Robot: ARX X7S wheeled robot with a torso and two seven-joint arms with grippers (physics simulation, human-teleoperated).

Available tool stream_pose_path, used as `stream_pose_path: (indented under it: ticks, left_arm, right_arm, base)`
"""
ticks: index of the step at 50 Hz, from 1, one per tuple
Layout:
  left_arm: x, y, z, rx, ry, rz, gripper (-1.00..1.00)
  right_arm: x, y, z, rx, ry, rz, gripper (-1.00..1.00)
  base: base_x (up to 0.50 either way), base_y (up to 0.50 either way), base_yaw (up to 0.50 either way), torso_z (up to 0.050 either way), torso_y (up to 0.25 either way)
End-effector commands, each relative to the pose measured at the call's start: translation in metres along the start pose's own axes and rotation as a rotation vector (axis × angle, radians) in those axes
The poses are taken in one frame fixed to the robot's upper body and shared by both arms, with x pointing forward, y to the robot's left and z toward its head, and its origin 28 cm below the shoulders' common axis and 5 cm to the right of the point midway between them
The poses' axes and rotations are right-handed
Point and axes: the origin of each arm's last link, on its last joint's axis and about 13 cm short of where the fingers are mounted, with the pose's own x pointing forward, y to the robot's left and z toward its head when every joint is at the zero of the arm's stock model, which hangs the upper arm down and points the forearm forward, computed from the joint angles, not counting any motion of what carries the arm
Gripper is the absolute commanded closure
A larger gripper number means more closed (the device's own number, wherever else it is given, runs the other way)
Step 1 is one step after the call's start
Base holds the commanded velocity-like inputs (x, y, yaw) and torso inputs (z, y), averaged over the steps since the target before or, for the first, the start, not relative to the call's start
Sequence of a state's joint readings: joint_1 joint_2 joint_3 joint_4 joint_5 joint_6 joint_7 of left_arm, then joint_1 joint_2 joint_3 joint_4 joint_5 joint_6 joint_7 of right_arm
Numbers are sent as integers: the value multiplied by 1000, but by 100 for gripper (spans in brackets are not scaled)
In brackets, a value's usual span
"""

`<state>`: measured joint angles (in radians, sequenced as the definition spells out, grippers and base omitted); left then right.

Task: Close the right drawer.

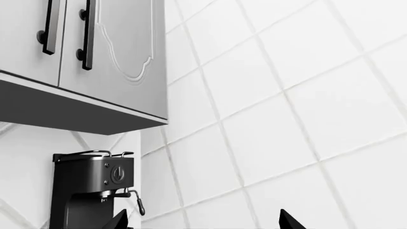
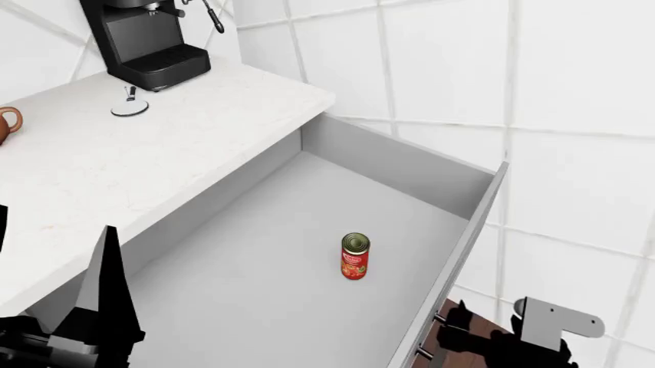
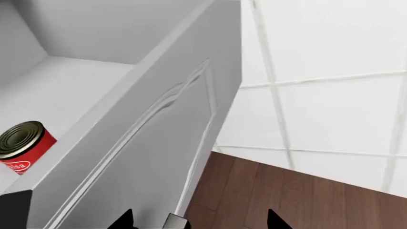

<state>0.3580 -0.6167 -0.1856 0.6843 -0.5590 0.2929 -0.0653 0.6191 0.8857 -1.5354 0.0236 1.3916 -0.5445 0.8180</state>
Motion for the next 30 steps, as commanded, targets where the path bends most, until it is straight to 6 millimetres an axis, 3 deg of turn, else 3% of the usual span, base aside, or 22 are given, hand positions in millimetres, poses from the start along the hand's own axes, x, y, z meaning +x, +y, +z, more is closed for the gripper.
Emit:
stream_pose_path:
  ticks: [1, 28, 29, 30]
  left_arm:
    - [-1, 0, -1, 2, 2, 2, -100]
    - [-1, 1, -2, 1, 6, 4, -100]
    - [-1, 1, -2, 1, 6, 4, -100]
    - [-1, 1, -2, 1, 6, 4, -100]
  right_arm:
    - [1, 2, 0, 6, -2, 16, -100]
    - [7, 11, -1, -15, 12, 71, -100]
    - [32, 37, -2, 29, 16, 137, -100]
    - [52, 32, 0, -4, -2, 70, -100]
  base:
    - [0, 0, 0, 0, 0]
    - [0, 0, 0, 0, 0]
    - [0, 0, 0, 0, 0]
    - [0, 0, 0, 0, 0]
